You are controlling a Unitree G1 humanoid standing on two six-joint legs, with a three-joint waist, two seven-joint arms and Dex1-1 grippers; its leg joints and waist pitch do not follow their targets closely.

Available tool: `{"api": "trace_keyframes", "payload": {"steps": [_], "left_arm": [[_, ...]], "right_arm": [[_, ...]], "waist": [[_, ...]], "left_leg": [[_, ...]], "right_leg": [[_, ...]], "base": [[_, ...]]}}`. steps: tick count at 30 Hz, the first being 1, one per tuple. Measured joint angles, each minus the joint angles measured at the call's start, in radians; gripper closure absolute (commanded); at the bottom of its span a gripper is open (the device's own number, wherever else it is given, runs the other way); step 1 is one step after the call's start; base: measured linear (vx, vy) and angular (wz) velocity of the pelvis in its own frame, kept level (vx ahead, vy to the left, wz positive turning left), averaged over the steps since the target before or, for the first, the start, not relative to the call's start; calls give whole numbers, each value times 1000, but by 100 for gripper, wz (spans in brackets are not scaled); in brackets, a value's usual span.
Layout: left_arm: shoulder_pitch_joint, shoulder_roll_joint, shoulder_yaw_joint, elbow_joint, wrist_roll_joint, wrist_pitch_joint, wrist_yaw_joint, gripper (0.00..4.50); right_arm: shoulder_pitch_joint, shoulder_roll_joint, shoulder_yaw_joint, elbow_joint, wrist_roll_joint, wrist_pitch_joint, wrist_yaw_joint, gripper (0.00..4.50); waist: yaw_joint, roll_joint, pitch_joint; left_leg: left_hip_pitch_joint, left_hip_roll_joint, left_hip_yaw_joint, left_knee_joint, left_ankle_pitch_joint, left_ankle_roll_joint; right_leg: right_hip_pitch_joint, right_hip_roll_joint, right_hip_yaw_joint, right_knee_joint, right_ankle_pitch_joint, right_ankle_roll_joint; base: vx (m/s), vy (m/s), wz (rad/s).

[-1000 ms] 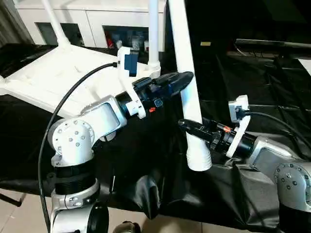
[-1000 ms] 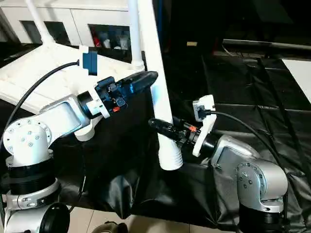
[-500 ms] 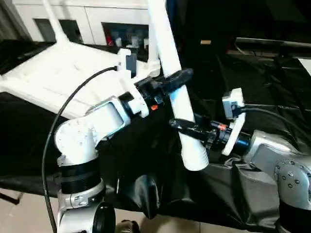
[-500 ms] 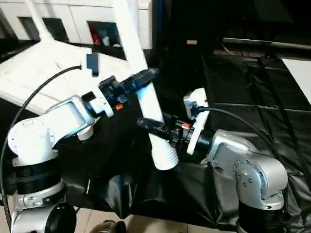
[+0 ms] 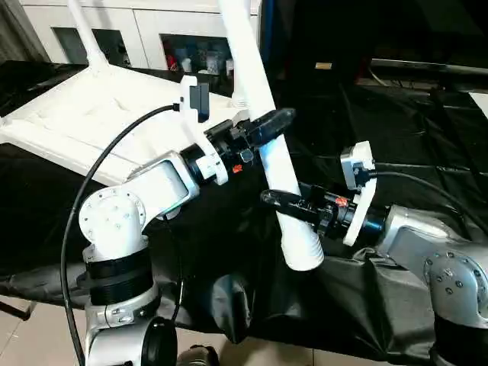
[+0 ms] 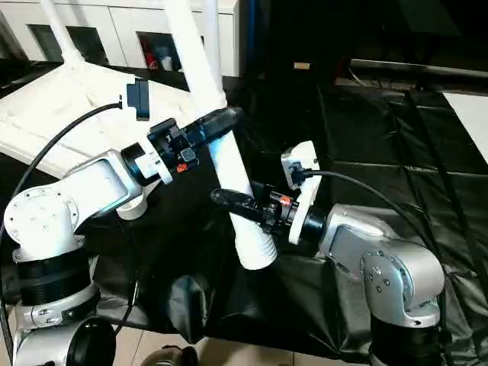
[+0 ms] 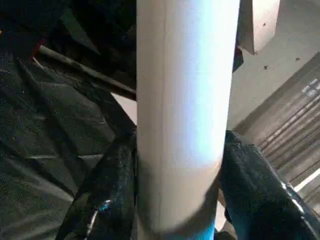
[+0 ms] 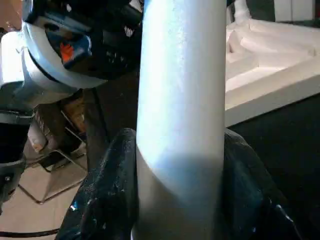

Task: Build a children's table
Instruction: Pick table leg

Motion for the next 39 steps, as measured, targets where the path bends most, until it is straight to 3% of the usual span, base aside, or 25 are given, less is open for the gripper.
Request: {"api": "trace_keyframes", "payload": {"steps": [10,13,20,27,39], "left_arm": [[6,43,-30,-5,0,-18,-33,269],[6,72,-41,-5,7,-30,-65,272],[-12,196,-119,-6,29,-60,-210,272],[-53,277,-173,0,32,-59,-363,272],[-73,336,-236,28,38,-82,-502,272]], "right_arm": [[-10,-9,23,10,-1,-23,2,269],[-16,-13,38,19,-4,-37,0,199],[-66,-47,72,58,0,-9,13,150],[-112,-172,111,72,38,25,135,150],[-147,-239,205,116,40,22,237,150]], "waist": [[2,-1,0],[2,-1,-1],[6,0,-1],[23,-1,-1],[23,-3,-2]], "left_leg": [[0,0,0,2,1,1],[1,0,0,2,2,2],[1,0,0,2,7,3],[2,0,0,4,11,4],[3,1,0,10,13,2]], "right_leg": [[0,0,0,2,0,0],[0,0,0,4,0,0],[0,0,0,5,4,1],[1,0,0,8,7,1],[0,-1,0,20,10,-1]], "base": [[0,0,0],[0,0,0],[0,0,0],[0,0,0],[0,0,0]]}}
